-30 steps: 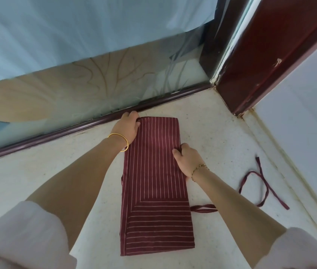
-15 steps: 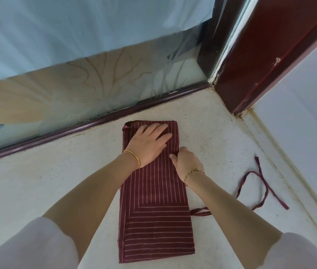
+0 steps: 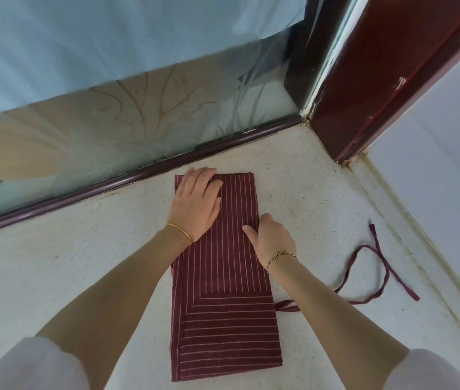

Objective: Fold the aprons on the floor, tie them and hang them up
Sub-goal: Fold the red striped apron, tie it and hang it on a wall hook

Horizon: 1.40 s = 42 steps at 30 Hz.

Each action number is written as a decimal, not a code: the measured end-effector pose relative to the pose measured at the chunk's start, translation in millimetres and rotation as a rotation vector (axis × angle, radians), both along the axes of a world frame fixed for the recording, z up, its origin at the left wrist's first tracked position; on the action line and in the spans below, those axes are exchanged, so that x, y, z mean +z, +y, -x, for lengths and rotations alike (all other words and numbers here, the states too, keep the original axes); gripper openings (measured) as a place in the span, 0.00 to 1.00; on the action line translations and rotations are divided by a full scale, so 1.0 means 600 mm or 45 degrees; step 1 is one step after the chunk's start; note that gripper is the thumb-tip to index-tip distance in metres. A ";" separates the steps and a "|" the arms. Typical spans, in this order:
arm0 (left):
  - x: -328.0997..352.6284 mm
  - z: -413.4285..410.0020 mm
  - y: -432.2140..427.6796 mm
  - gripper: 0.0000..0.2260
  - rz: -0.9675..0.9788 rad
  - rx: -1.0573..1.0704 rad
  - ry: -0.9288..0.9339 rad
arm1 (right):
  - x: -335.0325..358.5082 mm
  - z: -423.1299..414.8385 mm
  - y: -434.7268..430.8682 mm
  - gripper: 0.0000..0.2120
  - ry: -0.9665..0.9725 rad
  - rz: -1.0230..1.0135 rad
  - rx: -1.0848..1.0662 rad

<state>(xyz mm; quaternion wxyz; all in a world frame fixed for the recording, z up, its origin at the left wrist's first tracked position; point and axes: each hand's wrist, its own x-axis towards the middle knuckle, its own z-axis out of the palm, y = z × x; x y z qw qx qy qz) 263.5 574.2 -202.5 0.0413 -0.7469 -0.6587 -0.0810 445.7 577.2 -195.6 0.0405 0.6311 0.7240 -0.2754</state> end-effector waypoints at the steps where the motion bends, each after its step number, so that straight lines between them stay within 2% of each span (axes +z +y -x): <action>1: -0.003 0.002 -0.007 0.17 -0.048 0.062 -0.008 | -0.001 0.001 -0.001 0.16 -0.005 -0.016 -0.001; 5: -0.017 0.001 -0.019 0.26 0.417 0.284 -0.026 | -0.002 0.003 -0.005 0.15 -0.024 -0.067 -0.011; 10: -0.008 0.006 0.004 0.27 0.576 0.258 0.078 | 0.001 0.003 -0.006 0.15 -0.011 -0.074 -0.028; 13: 0.015 -0.004 -0.008 0.25 0.422 0.219 0.067 | 0.004 0.005 -0.001 0.14 0.025 -0.037 -0.041; 17: 0.034 -0.053 -0.105 0.15 0.124 0.105 -0.175 | 0.027 -0.012 0.008 0.13 0.334 0.152 -0.256; 20: 0.029 -0.086 -0.201 0.10 0.119 0.095 -0.254 | 0.051 -0.034 -0.038 0.10 0.224 -0.164 -0.071; 23: 0.009 -0.103 -0.254 0.15 0.187 0.120 -0.215 | 0.046 -0.037 -0.135 0.14 0.381 -0.292 0.161; 26: -0.016 -0.095 -0.266 0.21 0.294 0.098 -0.072 | -0.003 -0.039 -0.203 0.18 0.258 -0.473 0.397; 29: -0.030 -0.081 -0.265 0.25 0.388 0.139 0.008 | -0.016 -0.043 -0.210 0.22 0.203 -0.501 0.426; 34: -0.030 -0.042 -0.272 0.30 0.441 0.353 -0.045 | -0.009 -0.053 -0.200 0.23 0.203 -0.425 0.462; 37: -0.016 -0.012 -0.279 0.33 0.504 0.285 -0.024 | -0.002 -0.054 -0.195 0.24 0.216 -0.288 0.458; 40: 0.001 -0.001 -0.285 0.30 0.553 0.273 0.003 | 0.008 -0.057 -0.192 0.24 0.229 -0.206 0.450; 42: 0.022 -0.011 -0.297 0.28 0.406 0.194 0.044 | 0.011 -0.062 -0.192 0.24 0.234 -0.152 0.448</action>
